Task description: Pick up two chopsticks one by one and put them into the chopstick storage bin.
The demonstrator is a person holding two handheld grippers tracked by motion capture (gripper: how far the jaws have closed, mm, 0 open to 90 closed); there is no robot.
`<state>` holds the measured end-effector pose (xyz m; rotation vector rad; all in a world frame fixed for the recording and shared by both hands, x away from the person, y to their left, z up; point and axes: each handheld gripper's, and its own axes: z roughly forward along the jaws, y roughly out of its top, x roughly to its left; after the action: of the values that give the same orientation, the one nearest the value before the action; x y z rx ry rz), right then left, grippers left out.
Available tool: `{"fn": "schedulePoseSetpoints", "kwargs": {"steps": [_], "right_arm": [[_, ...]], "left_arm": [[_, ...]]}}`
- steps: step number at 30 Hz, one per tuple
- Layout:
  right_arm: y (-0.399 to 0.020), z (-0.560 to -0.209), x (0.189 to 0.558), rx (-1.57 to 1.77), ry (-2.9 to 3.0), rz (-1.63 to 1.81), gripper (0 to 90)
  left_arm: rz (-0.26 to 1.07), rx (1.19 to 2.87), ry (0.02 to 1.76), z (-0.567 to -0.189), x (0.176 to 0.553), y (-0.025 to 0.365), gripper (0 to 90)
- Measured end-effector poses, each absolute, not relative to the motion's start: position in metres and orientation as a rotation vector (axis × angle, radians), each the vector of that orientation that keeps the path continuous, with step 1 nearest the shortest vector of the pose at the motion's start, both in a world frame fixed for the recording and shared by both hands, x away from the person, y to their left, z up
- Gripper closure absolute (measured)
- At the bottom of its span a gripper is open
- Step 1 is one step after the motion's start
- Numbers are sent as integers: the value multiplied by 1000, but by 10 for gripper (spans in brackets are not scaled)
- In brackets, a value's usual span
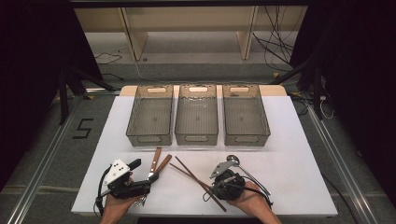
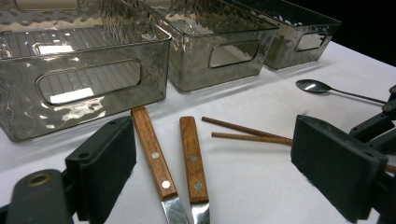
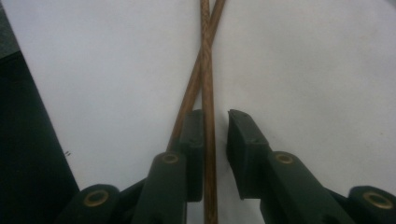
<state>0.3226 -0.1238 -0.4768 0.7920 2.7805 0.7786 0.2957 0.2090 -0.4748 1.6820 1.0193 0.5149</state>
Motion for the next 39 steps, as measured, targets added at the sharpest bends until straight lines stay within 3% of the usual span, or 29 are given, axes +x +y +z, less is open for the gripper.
{"fn": "schedulePoseSetpoints", "kwargs": {"steps": [6,21,34,39], "right_arm": [[-120,-477,318,804,2756,762,841],[-132,-461,320,850,2660,967,854],[-125,-444,320,836,2528,1215,853],[-120,-437,318,811,2486,1284,853]], "left_arm": [[515,1682,1018,-475,296,209,140],[482,1662,1051,-470,297,206,140],[313,1684,1032,-442,306,159,160],[202,1640,1063,-436,316,146,211]]}}
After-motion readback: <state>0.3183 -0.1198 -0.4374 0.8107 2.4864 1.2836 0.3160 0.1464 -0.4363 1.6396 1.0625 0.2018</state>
